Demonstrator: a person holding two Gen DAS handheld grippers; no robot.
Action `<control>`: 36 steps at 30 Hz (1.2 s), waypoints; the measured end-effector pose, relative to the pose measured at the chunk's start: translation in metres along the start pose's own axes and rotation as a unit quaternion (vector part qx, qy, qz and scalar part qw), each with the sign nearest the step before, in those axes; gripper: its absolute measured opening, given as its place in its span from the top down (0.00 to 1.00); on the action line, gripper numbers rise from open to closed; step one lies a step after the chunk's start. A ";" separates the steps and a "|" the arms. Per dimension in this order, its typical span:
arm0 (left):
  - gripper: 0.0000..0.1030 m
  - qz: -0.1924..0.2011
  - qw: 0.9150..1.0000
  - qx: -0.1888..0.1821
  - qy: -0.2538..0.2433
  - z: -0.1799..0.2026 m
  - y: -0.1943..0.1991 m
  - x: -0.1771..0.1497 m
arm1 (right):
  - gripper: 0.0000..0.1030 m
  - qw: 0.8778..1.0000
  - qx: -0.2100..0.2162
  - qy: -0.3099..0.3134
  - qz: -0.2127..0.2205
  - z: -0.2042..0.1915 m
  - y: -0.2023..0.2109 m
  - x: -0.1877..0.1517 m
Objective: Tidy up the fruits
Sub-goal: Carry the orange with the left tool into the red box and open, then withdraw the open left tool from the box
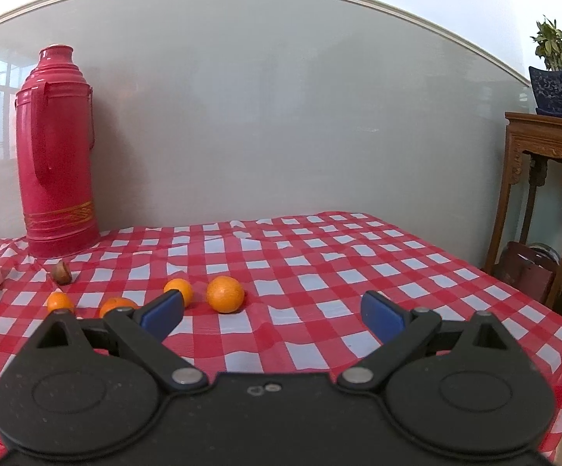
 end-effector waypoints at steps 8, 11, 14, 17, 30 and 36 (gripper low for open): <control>0.07 0.026 1.000 0.009 -0.003 0.000 0.012 0.012 | 0.10 1.000 0.004 0.001 0.001 -0.002 0.001 0.001; 0.06 0.025 1.000 0.006 0.002 -0.001 0.017 0.016 | 0.10 1.000 0.006 0.001 0.002 -0.002 0.002 0.002; 0.00 0.035 0.999 0.005 0.009 -0.004 0.027 0.021 | 0.10 1.000 0.008 0.001 0.003 -0.003 0.003 0.002; 0.00 0.052 0.999 -0.005 0.006 -0.005 0.040 0.030 | 0.10 1.000 0.010 0.002 0.005 -0.004 0.003 0.003; 0.00 0.116 0.993 -0.020 0.001 -0.021 0.102 0.040 | 0.10 0.999 0.036 0.012 0.009 -0.028 0.005 0.004; 0.00 0.121 0.993 0.002 -0.004 -0.038 0.110 0.020 | 0.10 0.998 0.054 0.022 0.006 -0.042 0.006 0.002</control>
Point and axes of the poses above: each gripper's, at about its wrist camera, not at the fingertips, and y roughly against the way its jaws point, z to its right, x to its top, the point moved 3 cm from there along -y, roughly the way its jaws point, and after that the axes turned 12 degrees about z, right-handed, at the moved point
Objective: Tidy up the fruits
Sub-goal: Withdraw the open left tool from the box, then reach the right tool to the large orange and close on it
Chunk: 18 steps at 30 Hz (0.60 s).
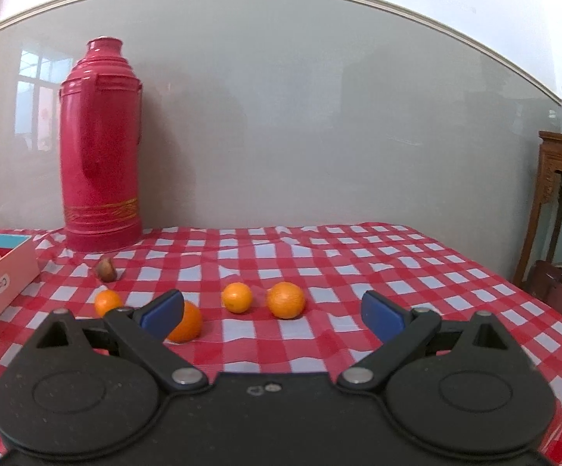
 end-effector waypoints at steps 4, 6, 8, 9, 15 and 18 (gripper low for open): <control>0.00 0.001 1.000 0.022 0.004 -0.015 0.005 -0.016 | 0.10 1.000 0.008 0.010 -0.001 -0.008 -0.001 -0.001; 0.00 0.000 1.000 0.031 0.003 -0.022 0.007 -0.024 | 0.10 1.000 0.011 0.011 -0.002 -0.010 -0.002 -0.002; 0.00 0.001 0.999 0.041 0.002 -0.028 0.008 -0.031 | 0.10 1.000 0.015 0.011 -0.005 -0.014 -0.004 -0.002; 0.00 0.001 0.999 0.044 0.004 -0.030 0.008 -0.034 | 0.10 1.000 0.018 0.012 -0.007 -0.016 -0.005 -0.003; 0.00 -0.011 0.998 0.061 0.024 -0.047 0.006 -0.049 | 0.11 0.999 0.036 0.020 -0.009 -0.033 -0.010 -0.003; 0.00 -0.016 0.997 0.069 0.023 -0.050 0.004 -0.057 | 0.11 0.999 0.044 0.022 -0.012 -0.039 -0.013 -0.003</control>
Point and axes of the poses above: each gripper's, at about its wrist camera, not at the fingertips, and y roughly against the way its jaws point, z to its right, x to its top, the point moved 3 cm from there along -y, roughly the way its jaws point, and after that the axes turned 12 degrees about z, right-handed, at the moved point
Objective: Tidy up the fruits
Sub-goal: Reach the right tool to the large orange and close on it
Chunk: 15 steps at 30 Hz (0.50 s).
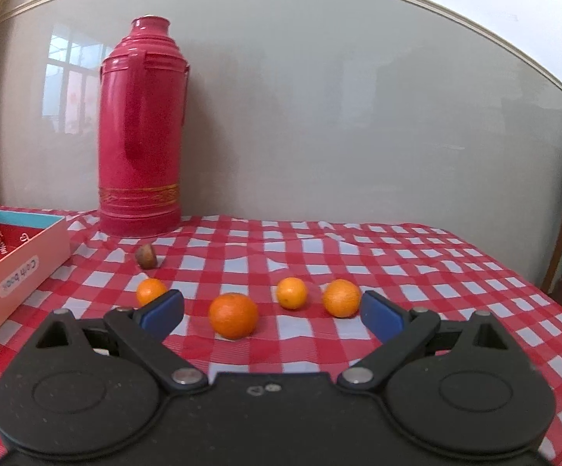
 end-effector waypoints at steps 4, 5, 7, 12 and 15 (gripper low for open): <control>0.00 -0.003 1.000 0.008 0.007 -0.007 -0.002 -0.003 | 0.11 1.000 0.006 -0.005 -0.008 -0.006 -0.010 0.001; 0.00 -0.005 1.000 0.010 0.010 -0.009 -0.003 -0.004 | 0.12 1.000 0.007 -0.006 -0.011 -0.008 -0.013 0.001; 0.00 -0.009 1.000 0.013 0.015 -0.013 -0.005 -0.005 | 0.12 1.000 0.010 -0.004 -0.014 -0.011 -0.017 0.000; 0.00 -0.013 1.000 0.019 0.021 -0.021 -0.007 -0.008 | 0.12 0.999 0.016 0.000 -0.027 -0.019 -0.030 -0.001; 0.00 -0.012 0.999 0.024 0.021 -0.025 -0.008 -0.009 | 0.15 0.999 0.018 -0.002 -0.041 -0.023 -0.041 -0.003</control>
Point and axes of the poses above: each gripper's, at about its wrist camera, not at the fingertips, and y roughly against the way its jaws point, z to its right, x to its top, the point moved 3 cm from there along -y, roughly the way its jaws point, and after that the axes turned 12 degrees about z, right-handed, at the moved point
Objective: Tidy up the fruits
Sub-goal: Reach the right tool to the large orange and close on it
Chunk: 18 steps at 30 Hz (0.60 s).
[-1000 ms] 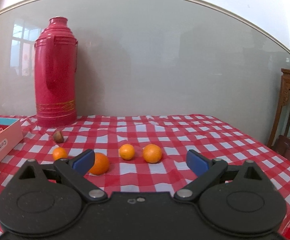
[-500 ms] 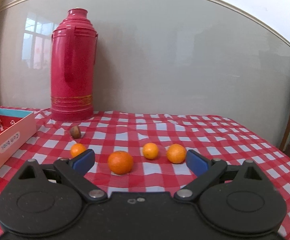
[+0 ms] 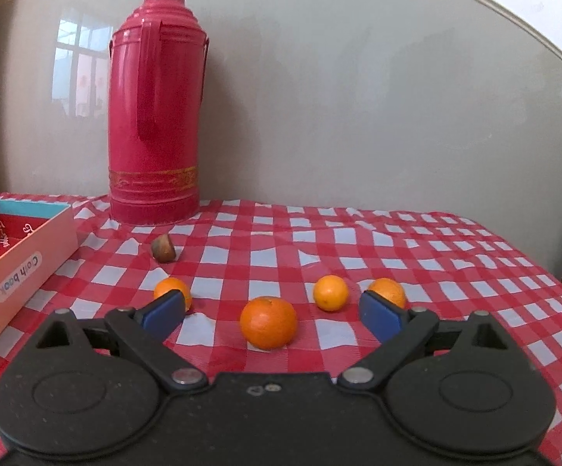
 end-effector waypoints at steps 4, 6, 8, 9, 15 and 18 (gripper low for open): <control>0.00 0.002 1.000 0.006 -0.003 -0.004 -0.002 0.000 | 0.18 1.000 -0.002 -0.005 -0.023 -0.002 -0.016 -0.002; 0.00 0.002 1.000 0.010 -0.005 -0.006 -0.004 0.000 | 0.19 0.999 -0.003 -0.009 -0.034 -0.001 -0.024 -0.003; 0.00 0.001 1.000 0.013 -0.004 -0.009 -0.005 0.000 | 0.22 0.999 -0.005 -0.012 -0.045 0.000 -0.031 -0.004; 0.00 -0.001 1.000 0.014 -0.004 -0.010 -0.006 0.000 | 0.22 0.999 -0.006 -0.014 -0.051 0.000 -0.034 -0.004; 0.00 0.001 1.000 0.016 -0.009 -0.013 -0.007 -0.001 | 0.27 0.997 -0.009 -0.026 -0.078 0.004 -0.049 -0.009; 0.00 0.002 1.000 0.016 -0.013 -0.013 -0.006 -0.001 | 0.28 0.996 -0.011 -0.028 -0.085 0.005 -0.054 -0.010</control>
Point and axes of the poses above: each gripper's, at about its wrist camera, not at the fingertips, and y roughly against the way its jaws point, z to its right, x to its top, the point moved 3 cm from there along -y, roughly the way its jaws point, and after that the axes turned 12 degrees about z, right-handed, at the moved point
